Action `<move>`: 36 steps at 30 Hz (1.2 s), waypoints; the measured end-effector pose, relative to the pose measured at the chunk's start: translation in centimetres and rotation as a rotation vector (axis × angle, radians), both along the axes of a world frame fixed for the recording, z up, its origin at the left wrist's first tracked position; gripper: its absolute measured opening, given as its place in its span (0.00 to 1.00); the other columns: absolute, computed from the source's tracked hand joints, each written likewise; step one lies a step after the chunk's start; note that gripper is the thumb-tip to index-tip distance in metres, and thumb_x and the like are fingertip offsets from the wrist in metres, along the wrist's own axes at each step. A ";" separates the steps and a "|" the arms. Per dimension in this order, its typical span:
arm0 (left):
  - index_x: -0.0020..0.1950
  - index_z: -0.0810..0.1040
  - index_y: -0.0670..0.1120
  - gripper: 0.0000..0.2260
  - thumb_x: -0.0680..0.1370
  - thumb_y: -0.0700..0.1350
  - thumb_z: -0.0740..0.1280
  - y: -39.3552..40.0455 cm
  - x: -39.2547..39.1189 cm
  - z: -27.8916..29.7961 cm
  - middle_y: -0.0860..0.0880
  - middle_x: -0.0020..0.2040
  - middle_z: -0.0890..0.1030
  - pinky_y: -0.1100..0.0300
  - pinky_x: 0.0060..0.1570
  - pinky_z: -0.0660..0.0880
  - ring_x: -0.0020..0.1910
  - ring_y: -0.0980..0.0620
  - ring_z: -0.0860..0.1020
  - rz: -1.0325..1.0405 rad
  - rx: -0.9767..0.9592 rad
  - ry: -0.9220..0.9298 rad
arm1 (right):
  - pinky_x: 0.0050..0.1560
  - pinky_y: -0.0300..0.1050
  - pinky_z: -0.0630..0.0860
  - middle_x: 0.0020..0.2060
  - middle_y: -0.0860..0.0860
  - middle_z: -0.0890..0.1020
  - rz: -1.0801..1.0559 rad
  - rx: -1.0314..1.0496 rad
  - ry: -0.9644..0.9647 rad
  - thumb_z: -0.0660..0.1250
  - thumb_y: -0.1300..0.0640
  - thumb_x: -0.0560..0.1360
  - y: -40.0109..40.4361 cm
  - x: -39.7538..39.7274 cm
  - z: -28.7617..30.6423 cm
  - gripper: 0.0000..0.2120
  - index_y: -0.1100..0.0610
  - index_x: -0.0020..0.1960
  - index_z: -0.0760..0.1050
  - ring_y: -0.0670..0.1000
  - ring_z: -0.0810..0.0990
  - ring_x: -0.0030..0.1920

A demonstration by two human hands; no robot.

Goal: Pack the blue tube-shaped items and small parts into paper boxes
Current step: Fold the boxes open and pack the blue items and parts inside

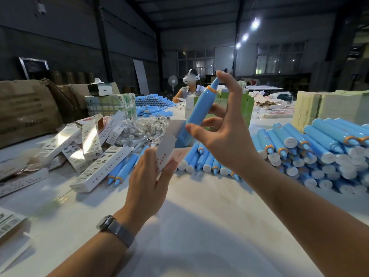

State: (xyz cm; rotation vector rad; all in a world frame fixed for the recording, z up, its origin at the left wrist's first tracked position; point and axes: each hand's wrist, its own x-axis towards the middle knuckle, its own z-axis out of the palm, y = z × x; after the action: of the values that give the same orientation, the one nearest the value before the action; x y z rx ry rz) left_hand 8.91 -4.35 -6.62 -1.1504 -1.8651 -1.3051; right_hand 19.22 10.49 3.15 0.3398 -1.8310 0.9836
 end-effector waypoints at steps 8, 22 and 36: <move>0.45 0.58 0.60 0.12 0.79 0.57 0.62 0.2 -0.1 -0.1 0.55 0.37 0.69 0.56 0.33 0.63 0.34 0.48 0.69 0.025 0.046 -0.030 | 0.45 0.54 0.79 0.53 0.47 0.81 -0.191 0.134 -0.168 0.67 0.51 0.78 -0.6 -1.3 -4.2 0.16 0.50 0.63 0.67 0.43 0.80 0.51; 0.47 0.60 0.58 0.10 0.78 0.60 0.59 -0.2 -1.1 0.0 0.51 0.42 0.71 0.50 0.39 0.68 0.41 0.43 0.71 0.107 0.118 -0.057 | 0.37 0.44 0.73 0.31 0.49 0.79 -0.085 -0.087 -0.264 0.62 0.59 0.80 0.6 -2.0 -4.4 0.11 0.48 0.40 0.73 0.47 0.77 0.33; 0.50 0.62 0.54 0.12 0.78 0.59 0.61 -1.6 -4.3 0.2 0.48 0.50 0.74 0.37 0.50 0.74 0.49 0.40 0.74 0.311 0.336 -0.275 | 0.36 0.42 0.70 0.35 0.48 0.78 -0.446 0.075 -0.573 0.64 0.51 0.80 3.8 -16.8 -2.9 0.10 0.53 0.41 0.74 0.52 0.78 0.40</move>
State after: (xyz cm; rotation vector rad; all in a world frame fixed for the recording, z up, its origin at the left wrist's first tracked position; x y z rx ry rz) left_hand 4.60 -5.96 -6.40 -0.5061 -1.8271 -1.5722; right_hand 2.38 14.29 0.29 -0.3373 -2.3229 0.7376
